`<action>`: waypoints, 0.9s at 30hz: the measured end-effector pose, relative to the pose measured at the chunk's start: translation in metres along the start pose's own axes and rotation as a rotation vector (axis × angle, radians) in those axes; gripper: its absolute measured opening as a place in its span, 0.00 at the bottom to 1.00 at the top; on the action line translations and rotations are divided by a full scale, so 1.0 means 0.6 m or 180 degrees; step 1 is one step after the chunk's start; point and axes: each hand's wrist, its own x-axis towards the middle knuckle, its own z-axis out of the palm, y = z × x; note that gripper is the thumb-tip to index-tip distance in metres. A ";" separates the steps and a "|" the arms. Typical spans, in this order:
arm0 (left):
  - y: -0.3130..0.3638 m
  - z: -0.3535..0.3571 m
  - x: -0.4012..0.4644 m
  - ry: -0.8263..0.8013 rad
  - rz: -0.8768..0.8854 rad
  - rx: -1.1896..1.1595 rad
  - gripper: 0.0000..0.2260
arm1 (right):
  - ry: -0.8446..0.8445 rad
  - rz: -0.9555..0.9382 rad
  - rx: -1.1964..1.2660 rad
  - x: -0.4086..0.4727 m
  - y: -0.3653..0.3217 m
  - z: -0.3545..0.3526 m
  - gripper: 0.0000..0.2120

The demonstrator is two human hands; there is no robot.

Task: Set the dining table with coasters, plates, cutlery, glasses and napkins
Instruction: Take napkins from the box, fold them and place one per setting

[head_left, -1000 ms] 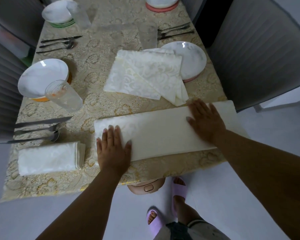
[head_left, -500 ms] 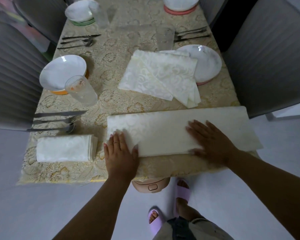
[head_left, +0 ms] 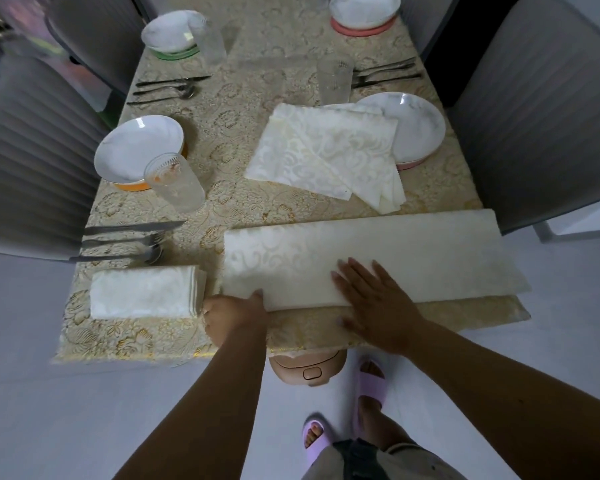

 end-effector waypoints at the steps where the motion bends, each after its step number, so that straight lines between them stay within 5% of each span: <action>1: 0.001 0.000 0.003 -0.0099 0.0004 -0.0183 0.29 | 0.0005 0.0028 -0.0007 -0.001 -0.001 0.000 0.36; 4: 0.007 -0.004 -0.004 -0.0197 0.0000 -0.0925 0.14 | 0.0031 0.0080 0.0005 0.000 -0.004 -0.004 0.36; 14: 0.082 -0.027 -0.082 -0.0585 0.1060 -0.2080 0.03 | 0.0870 0.0742 0.0913 0.036 -0.079 -0.014 0.37; 17: 0.115 -0.021 -0.110 -0.0976 0.1571 -0.1926 0.06 | 0.1171 0.1228 0.1841 0.047 -0.100 -0.039 0.33; 22: 0.165 -0.022 -0.127 -0.2526 0.2239 -0.2122 0.10 | 0.1776 0.2226 0.3332 0.048 -0.088 -0.069 0.16; 24: 0.183 -0.017 -0.098 -0.2143 0.2366 -0.2131 0.08 | 0.1913 0.2429 0.3662 0.040 -0.079 -0.076 0.17; 27: 0.199 0.016 -0.038 -0.1660 0.2665 -0.1105 0.07 | 0.2010 0.2707 0.3834 0.023 -0.063 -0.067 0.18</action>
